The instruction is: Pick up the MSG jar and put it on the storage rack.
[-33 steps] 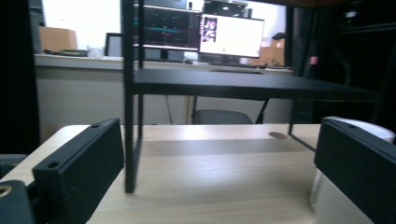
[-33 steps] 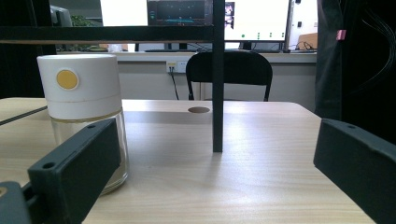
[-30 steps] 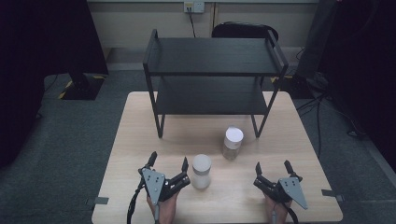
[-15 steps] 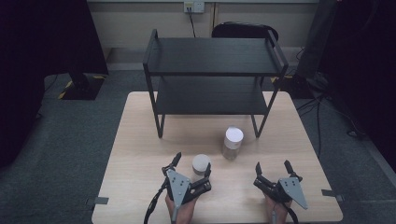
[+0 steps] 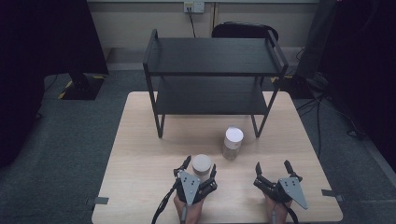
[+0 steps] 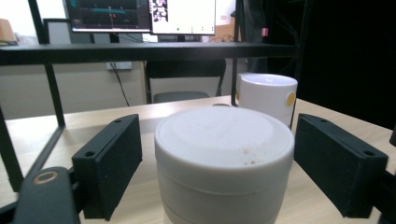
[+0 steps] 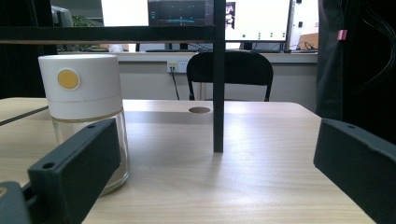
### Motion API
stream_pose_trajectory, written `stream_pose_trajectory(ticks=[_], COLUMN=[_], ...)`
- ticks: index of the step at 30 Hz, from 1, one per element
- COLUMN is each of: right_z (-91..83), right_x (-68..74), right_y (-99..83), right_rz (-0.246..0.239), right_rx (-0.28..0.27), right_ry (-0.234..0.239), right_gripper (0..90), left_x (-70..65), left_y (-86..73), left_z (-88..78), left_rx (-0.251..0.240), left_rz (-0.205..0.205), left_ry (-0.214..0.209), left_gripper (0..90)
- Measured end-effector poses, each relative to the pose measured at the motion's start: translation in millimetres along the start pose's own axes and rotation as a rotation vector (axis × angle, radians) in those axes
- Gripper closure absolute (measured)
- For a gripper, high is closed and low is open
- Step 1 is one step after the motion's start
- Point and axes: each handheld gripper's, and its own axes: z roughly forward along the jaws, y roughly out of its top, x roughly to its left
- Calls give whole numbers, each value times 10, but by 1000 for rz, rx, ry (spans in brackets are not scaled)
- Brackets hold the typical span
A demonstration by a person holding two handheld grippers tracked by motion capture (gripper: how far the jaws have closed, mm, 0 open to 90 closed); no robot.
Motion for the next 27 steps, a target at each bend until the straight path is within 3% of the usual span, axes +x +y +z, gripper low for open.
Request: stream_pose_trajectory(ticks=[2,13,15,27], right_z=[0,0,0,0], right_x=[0,-1,0,-1], right_y=[0,0,0,0], right_rz=[0,0,0,0], right_rx=[0,0,0,0], right_ry=[0,1,1,1], right_gripper=[0,0,0,0], left_x=[29,40,21,57], left_y=[22,-58,-66,-34], left_z=[22,-6,-13,-16], left_rx=[19,29,24,35], left_rz=[-4,-16,2,-8], left_ry=[-14,-11,-11,-24], left_gripper=[162,291,334,338])
